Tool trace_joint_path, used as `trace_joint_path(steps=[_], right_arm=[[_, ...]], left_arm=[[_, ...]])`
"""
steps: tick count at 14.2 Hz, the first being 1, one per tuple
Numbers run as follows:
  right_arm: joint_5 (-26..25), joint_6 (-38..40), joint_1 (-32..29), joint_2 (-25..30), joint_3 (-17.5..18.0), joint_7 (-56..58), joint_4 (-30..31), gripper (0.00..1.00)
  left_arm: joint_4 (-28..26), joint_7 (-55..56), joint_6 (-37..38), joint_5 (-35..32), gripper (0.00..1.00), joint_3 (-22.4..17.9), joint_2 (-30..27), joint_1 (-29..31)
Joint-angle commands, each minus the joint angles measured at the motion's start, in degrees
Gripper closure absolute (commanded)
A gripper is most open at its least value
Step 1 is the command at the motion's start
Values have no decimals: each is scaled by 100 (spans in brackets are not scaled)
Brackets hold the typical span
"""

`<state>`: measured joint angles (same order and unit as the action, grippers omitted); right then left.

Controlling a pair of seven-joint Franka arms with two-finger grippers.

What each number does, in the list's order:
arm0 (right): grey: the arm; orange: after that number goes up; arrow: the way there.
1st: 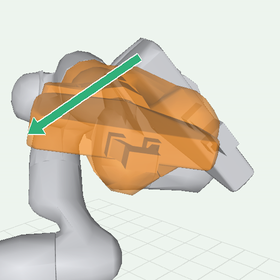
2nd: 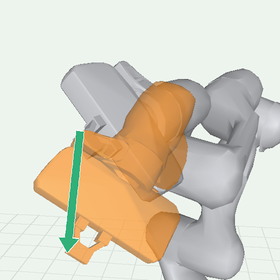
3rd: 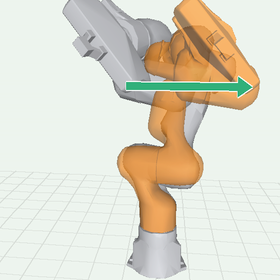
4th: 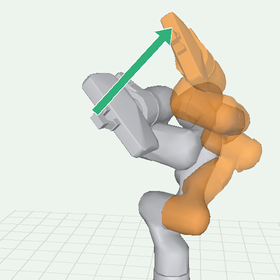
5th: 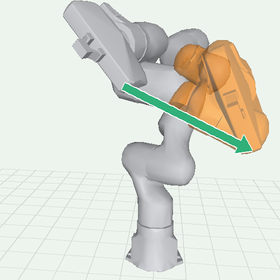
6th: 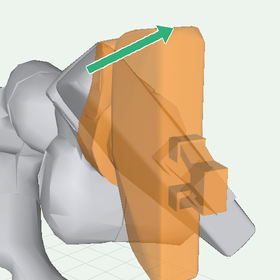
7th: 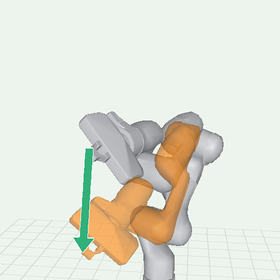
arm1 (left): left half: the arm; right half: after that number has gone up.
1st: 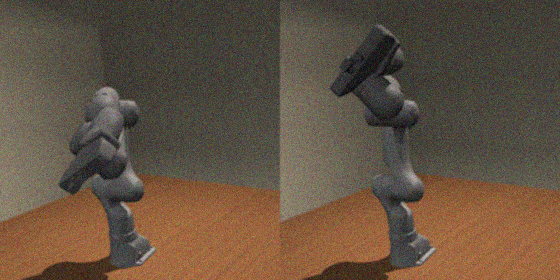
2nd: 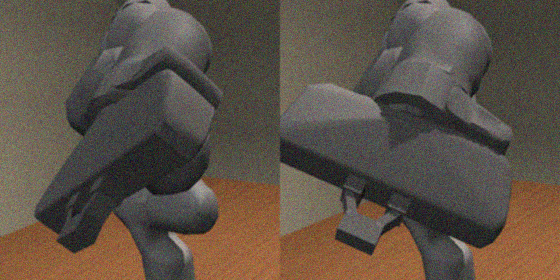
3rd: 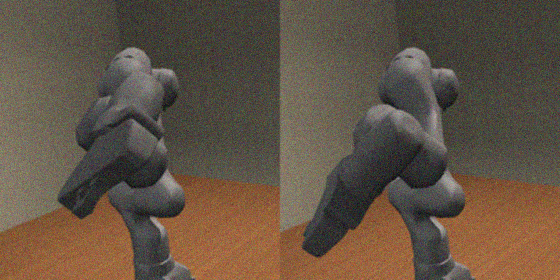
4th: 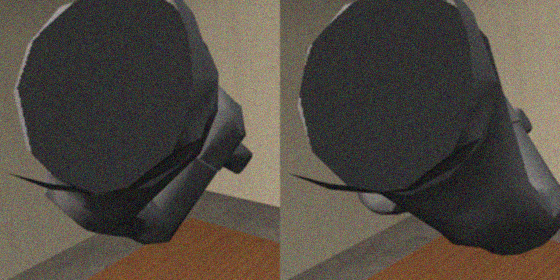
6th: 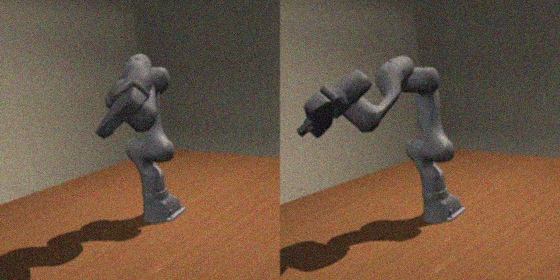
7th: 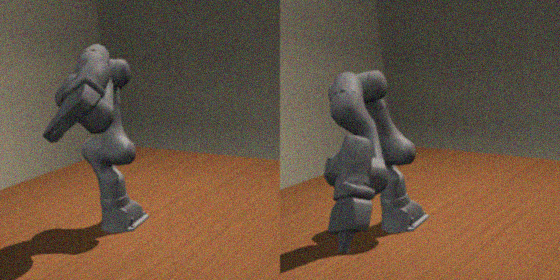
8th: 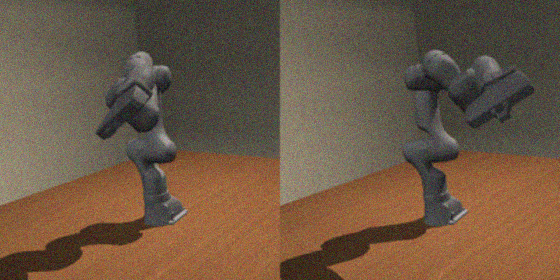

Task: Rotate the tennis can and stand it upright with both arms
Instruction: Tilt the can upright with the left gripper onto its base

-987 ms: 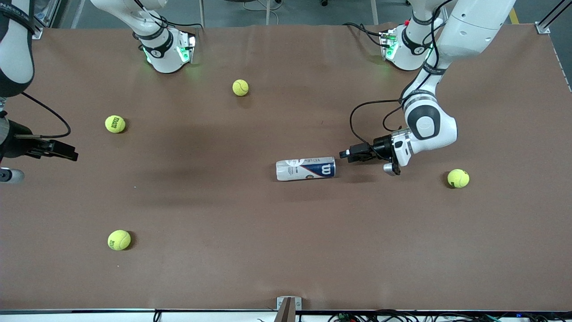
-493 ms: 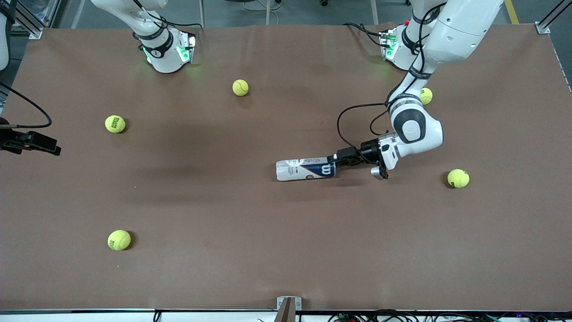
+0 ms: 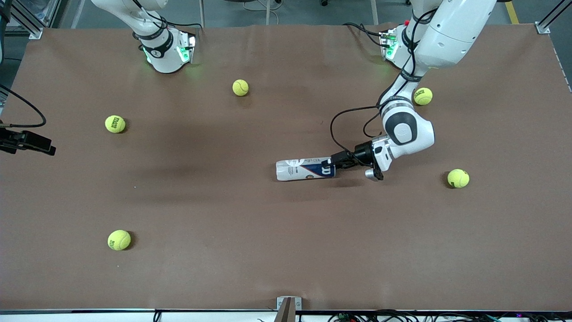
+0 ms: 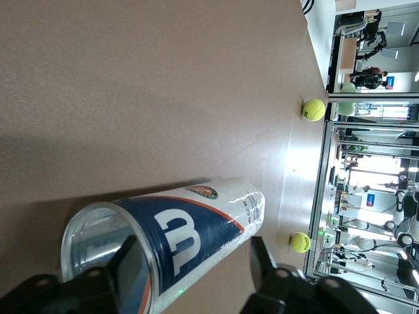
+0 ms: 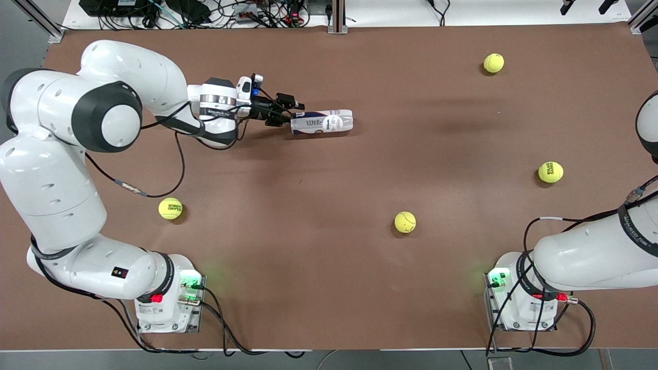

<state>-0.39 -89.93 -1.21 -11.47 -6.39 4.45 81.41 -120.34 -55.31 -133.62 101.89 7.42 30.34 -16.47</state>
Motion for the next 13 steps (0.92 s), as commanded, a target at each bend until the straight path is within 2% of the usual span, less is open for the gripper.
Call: trace_joint_path(steps=[1,2,3,4,9,11,13], right_arm=[[-5,63,-90,22,120,-23,-38,0],[4,81,-98,31,120,-41,-29,0],[-40,211,-72,31,120,-50,-29,0],[-57,387,-72,31,120,-50,-29,0],[-40,564,-63,101,137,-41,-20,0],[-58,617,-72,128,146,38,-29,0],[-84,774,-28,128,155,-23,-29,0]], left_arm=[[90,-129,-138,165,78,5,34,-49],[90,-129,-216,165,85,5,25,-58],[124,-112,-287,113,96,-12,-36,-67],[255,-94,-479,-36,100,-12,-98,-93],[485,519,-1438,-528,100,-12,-309,-436],[581,1351,-1456,-1403,100,-21,-449,-436],[765,2816,-1439,-2877,100,-12,-555,-419]])
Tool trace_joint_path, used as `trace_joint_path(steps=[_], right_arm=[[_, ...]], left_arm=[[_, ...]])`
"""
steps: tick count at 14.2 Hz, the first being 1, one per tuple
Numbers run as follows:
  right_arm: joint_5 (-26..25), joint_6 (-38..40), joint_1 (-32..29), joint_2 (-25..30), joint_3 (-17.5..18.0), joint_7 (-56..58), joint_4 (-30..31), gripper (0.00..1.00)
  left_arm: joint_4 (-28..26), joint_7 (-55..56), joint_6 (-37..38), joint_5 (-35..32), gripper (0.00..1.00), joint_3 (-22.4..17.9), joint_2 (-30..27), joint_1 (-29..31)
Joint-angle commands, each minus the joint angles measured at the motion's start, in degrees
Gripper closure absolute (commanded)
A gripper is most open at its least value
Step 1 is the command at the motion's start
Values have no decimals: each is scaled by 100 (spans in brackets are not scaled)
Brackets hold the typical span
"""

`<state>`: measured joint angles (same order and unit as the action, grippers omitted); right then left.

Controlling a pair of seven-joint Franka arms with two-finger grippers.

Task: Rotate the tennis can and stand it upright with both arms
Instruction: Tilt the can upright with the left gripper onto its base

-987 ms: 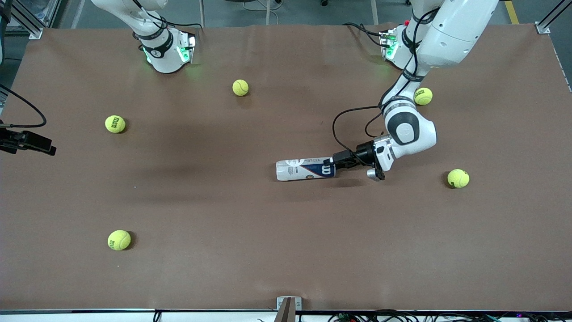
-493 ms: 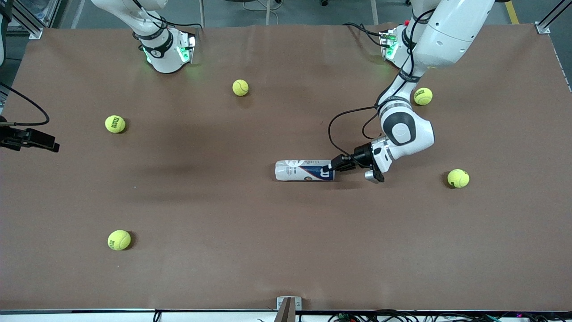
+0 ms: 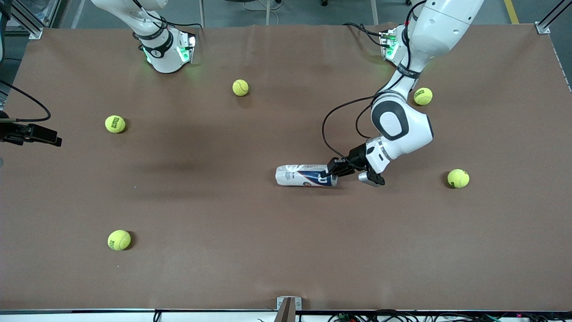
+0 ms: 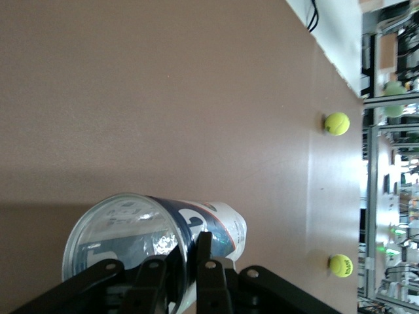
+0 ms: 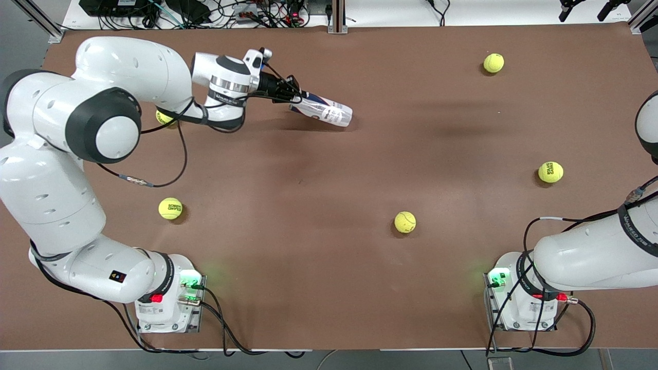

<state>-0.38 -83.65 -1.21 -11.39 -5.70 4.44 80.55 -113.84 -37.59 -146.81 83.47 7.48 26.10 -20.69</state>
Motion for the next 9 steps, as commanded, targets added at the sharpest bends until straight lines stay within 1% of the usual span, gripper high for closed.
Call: trace_joint_path(steps=[1,2,3,5,6,7,8,9], right_arm=[[-68,278,-37,172,86,-22,49,0],[-42,314,-55,251,69,-22,49,0],[-33,323,-46,295,69,-22,57,0],[-41,323,-2,392,69,-22,57,0],[-41,323,50,427,60,-13,66,0],[-41,340,51,488,51,-22,75,0],[-41,332,59,532,60,22,84,0],[-59,306,120,568,51,40,75,0]], left_arm=[[265,1869,-76,-1801,100,-9,-157,4],[431,2582,46,-2426,100,-9,-175,4],[694,3355,430,-3102,100,-18,-175,-5],[1405,4946,1396,-4596,100,-18,-149,3],[1757,5589,1784,-5212,100,-18,-131,-5],[2073,6161,2240,-5723,100,-9,-122,-23],[2355,6532,2619,-6041,100,-1,-105,-75],[2506,6771,2814,-6210,100,-18,-105,-206]])
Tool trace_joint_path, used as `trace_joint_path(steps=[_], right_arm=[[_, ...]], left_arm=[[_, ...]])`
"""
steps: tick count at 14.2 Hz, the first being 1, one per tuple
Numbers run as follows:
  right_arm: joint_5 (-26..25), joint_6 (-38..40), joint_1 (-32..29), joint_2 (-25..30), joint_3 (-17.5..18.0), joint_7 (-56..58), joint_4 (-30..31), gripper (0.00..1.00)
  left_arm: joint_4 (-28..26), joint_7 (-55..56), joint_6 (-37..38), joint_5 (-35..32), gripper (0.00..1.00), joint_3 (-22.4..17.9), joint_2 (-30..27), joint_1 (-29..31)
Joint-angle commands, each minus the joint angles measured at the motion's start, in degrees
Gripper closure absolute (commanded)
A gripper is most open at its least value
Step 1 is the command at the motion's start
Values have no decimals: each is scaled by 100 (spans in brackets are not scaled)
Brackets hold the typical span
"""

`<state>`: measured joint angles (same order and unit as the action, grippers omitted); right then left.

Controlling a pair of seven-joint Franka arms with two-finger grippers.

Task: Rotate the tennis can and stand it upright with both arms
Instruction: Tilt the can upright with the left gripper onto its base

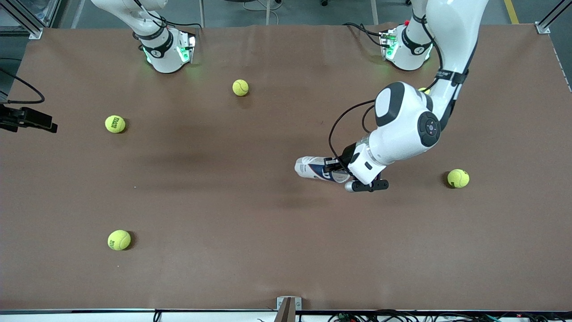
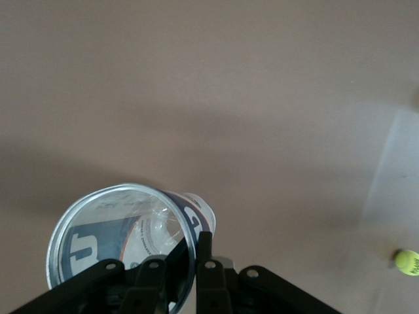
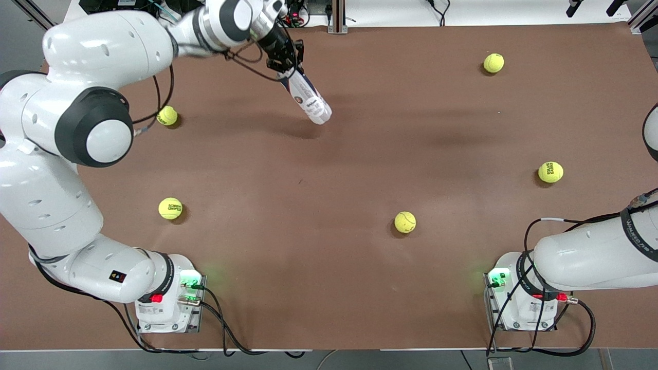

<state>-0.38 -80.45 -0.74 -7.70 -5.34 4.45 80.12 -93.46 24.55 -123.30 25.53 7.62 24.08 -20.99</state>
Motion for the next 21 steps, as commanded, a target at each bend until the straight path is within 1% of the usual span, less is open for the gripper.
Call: trace_joint_path(steps=[1,3,4,5,6,8,10,12,15,16,18,21], right_arm=[[-68,-23,91,242,7,56,135,0],[-68,-6,83,409,-2,396,197,0],[-59,3,74,505,-45,607,249,0],[-7,-23,91,620,-211,644,363,0],[11,11,66,656,-256,645,373,0],[2,221,39,709,-266,662,382,0],[-41,153,135,831,-266,680,399,0],[-50,205,188,989,-266,671,469,0],[-50,65,188,1410,-274,662,969,0],[-50,73,188,1464,-274,662,1023,0],[-50,126,180,1491,-274,662,1023,0],[-59,65,180,1482,-266,671,1014,0]], left_arm=[[547,804,570,-635,100,-42,96,-316],[696,1471,580,-1241,100,-33,96,-589],[741,1900,580,-1661,100,-42,105,-842],[750,2261,571,-2031,100,-42,114,-1028],[811,2613,579,-2357,100,-42,157,-1203],[1048,3159,588,-2841,100,-59,394,-1599],[1258,3564,763,-3237,100,-103,657,-1951],[1531,3732,1097,-3440,100,-103,921,-2215],[1751,3891,1124,-3503,100,-121,1186,-2418],[1795,3891,1124,-3503,100,-190,1230,-2505],[1831,3891,1116,-3503,100,-453,1239,-2786],[1857,3978,1098,-3503,100,-998,1318,-3304]])
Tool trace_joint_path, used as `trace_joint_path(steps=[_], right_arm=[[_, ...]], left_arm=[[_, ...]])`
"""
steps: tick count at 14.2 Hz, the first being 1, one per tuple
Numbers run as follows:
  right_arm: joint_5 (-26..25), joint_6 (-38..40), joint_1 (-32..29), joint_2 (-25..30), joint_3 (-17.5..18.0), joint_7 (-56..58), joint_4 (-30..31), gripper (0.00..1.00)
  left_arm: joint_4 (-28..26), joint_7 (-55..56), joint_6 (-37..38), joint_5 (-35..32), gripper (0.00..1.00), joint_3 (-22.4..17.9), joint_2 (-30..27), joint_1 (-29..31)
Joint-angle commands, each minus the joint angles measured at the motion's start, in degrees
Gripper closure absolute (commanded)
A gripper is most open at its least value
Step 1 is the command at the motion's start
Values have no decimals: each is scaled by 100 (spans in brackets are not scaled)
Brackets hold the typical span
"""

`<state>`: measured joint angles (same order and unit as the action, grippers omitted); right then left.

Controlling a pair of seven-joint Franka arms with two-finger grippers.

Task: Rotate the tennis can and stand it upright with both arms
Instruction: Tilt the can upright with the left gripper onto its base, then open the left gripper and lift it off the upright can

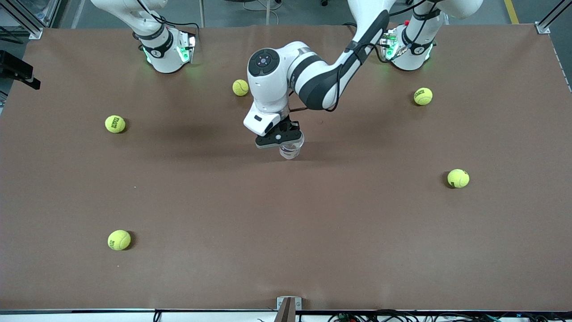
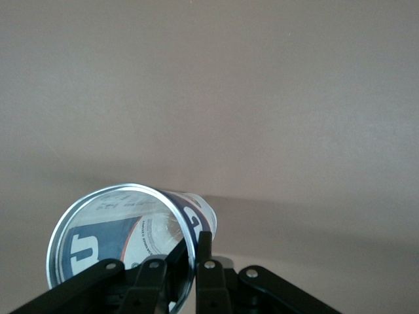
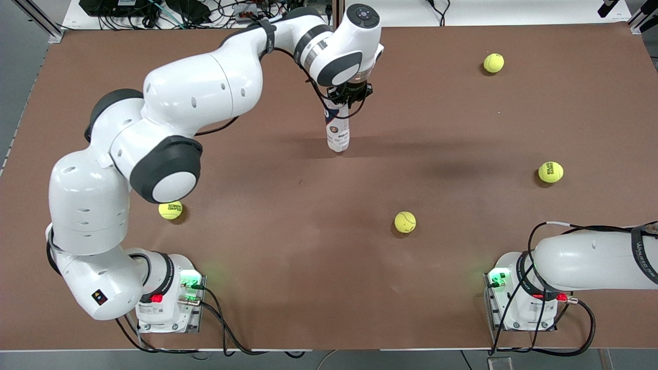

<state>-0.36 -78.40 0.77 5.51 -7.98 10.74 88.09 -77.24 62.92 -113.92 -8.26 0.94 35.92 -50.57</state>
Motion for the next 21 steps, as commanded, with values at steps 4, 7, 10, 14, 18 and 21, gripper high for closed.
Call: trace_joint_path(steps=[4,7,10,14,18,21], right_arm=[[-87,-193,38,152,34,51,208,0],[-166,-211,29,152,51,51,200,0],[-192,-202,2,161,51,51,208,0],[-78,-115,-94,161,174,-658,217,0],[203,-62,-112,161,130,-723,208,0],[212,-70,-103,161,148,-679,200,0]], left_arm=[[402,229,107,-105,100,-551,301,-533],[402,220,63,-97,98,-543,301,-524],[402,168,-130,-97,67,-543,292,-515],[402,194,-184,-97,34,-543,266,-515],[402,176,-184,-97,25,-551,135,-489],[402,176,-175,-88,25,-543,-137,-454]])
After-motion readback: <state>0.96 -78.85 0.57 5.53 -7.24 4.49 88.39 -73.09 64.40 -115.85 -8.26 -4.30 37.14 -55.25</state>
